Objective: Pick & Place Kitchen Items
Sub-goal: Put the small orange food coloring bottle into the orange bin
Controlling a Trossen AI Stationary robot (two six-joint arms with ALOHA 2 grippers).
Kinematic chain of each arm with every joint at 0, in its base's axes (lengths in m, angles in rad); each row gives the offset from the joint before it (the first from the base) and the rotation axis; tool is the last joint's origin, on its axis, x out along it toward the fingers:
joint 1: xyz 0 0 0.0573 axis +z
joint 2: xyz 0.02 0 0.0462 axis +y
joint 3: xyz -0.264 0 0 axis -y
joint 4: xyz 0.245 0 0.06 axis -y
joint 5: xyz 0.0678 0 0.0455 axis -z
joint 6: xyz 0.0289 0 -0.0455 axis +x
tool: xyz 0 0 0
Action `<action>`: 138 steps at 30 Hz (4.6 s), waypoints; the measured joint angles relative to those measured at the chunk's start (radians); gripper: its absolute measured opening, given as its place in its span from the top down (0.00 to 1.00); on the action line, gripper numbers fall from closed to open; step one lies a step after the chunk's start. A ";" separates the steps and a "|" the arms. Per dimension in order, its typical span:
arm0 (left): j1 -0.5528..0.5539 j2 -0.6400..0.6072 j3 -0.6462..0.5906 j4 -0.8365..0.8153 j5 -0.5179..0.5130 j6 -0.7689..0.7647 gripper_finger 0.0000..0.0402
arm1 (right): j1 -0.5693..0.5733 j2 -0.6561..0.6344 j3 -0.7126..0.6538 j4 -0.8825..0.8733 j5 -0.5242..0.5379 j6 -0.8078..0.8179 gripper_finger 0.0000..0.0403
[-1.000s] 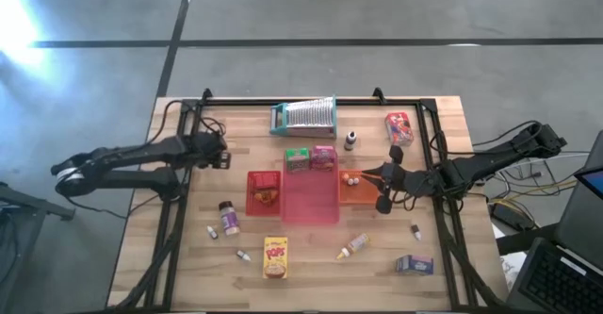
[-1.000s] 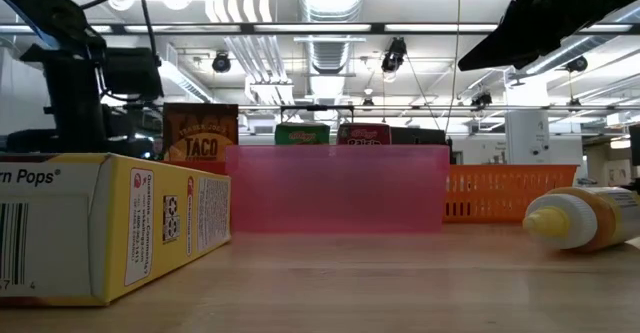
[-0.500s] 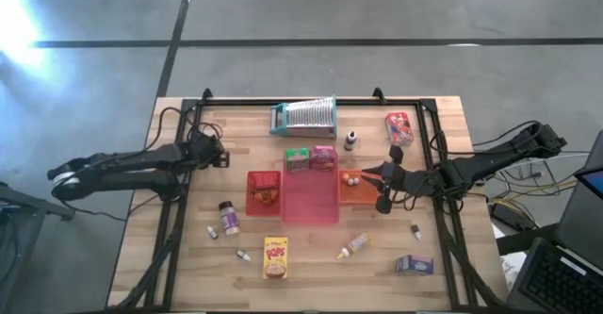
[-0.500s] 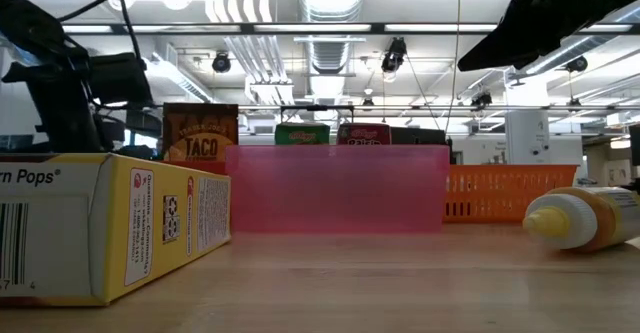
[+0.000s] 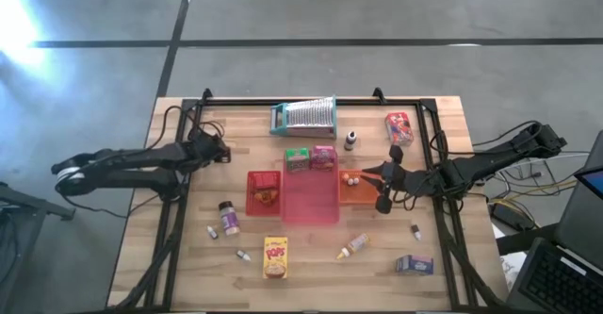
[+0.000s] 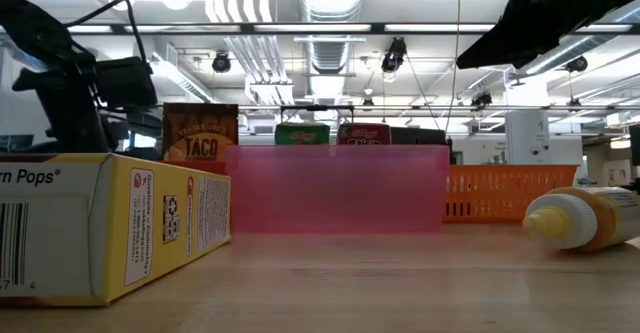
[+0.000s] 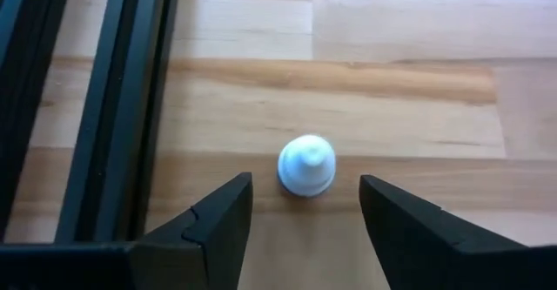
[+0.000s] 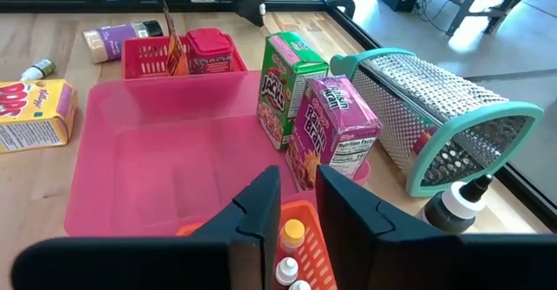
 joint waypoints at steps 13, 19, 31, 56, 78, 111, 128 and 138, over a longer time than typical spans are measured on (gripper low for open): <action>0.000 0.110 0.002 0.067 -0.034 0.004 0.46 | 0.000 0.000 0.000 0.000 0.000 -0.002 0.90; 0.000 0.121 0.002 0.082 -0.027 0.019 0.51 | 0.000 0.000 0.000 0.000 0.000 -0.003 0.87; 0.000 0.121 0.002 0.082 -0.008 0.025 0.72 | 0.000 0.000 0.000 -0.001 0.000 -0.003 0.80; 0.000 -0.085 0.102 0.061 0.441 0.345 0.78 | 0.000 0.000 0.000 -0.001 -0.003 -0.006 0.89; -0.208 -0.076 0.533 0.028 0.851 0.448 0.78 | 0.001 0.000 -0.001 0.260 -0.255 -0.125 0.72; -0.519 0.471 0.744 0.248 1.259 0.542 0.78 | 0.007 0.455 0.285 0.356 -0.586 -0.475 0.79; -0.552 0.489 0.744 0.267 1.288 0.521 0.78 | 0.007 0.707 0.629 0.084 -0.459 -0.792 0.50; -0.552 0.489 0.743 0.260 1.309 0.535 0.78 | 0.007 0.838 0.860 -0.146 -0.337 -0.759 0.40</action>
